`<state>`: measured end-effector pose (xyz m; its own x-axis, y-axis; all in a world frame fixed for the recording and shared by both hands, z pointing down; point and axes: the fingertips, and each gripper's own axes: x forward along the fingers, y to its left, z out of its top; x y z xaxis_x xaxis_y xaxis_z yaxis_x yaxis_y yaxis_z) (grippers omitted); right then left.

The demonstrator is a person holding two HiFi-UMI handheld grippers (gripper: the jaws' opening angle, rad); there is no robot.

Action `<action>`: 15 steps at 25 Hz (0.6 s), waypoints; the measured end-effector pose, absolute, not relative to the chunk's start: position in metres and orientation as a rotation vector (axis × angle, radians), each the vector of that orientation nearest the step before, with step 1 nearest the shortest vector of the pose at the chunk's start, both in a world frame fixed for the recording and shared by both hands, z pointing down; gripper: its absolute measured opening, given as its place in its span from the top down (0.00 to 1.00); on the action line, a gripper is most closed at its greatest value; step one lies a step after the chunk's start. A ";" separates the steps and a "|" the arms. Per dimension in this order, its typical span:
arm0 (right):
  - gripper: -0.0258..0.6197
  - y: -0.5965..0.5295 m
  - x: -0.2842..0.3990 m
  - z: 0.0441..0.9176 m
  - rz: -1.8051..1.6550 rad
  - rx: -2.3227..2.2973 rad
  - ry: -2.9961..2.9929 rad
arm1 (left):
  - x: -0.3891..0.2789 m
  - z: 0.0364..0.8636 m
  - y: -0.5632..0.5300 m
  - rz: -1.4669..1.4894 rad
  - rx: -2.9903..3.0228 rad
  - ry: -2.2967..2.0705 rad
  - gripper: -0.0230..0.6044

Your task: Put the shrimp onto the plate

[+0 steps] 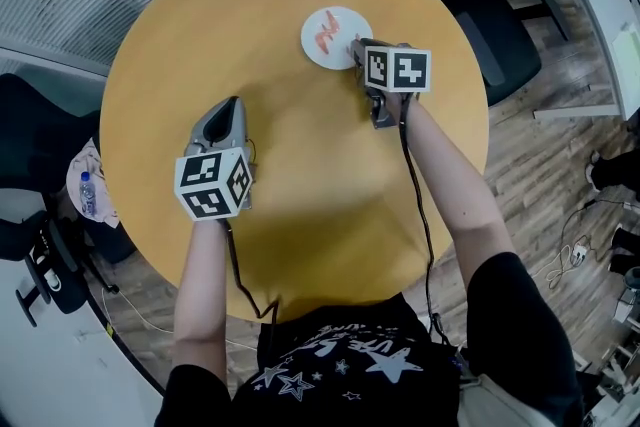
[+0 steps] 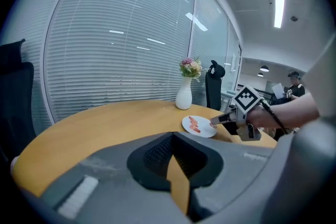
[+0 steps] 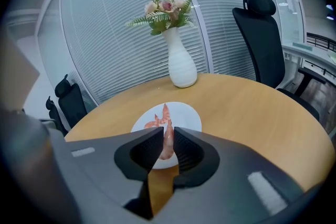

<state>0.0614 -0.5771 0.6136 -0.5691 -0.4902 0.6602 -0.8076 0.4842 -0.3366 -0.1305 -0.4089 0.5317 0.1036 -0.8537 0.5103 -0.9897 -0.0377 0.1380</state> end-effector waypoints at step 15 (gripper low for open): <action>0.86 -0.600 0.042 0.632 0.778 1.094 -2.105 | -0.135 0.552 -0.404 0.385 1.901 -1.760 0.96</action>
<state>0.0420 -0.6005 0.6318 -0.4537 -0.4770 0.7528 -0.8519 0.4800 -0.2093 -0.1354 -0.4042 0.5521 0.1169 -0.8370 0.5346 -0.9838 -0.0238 0.1777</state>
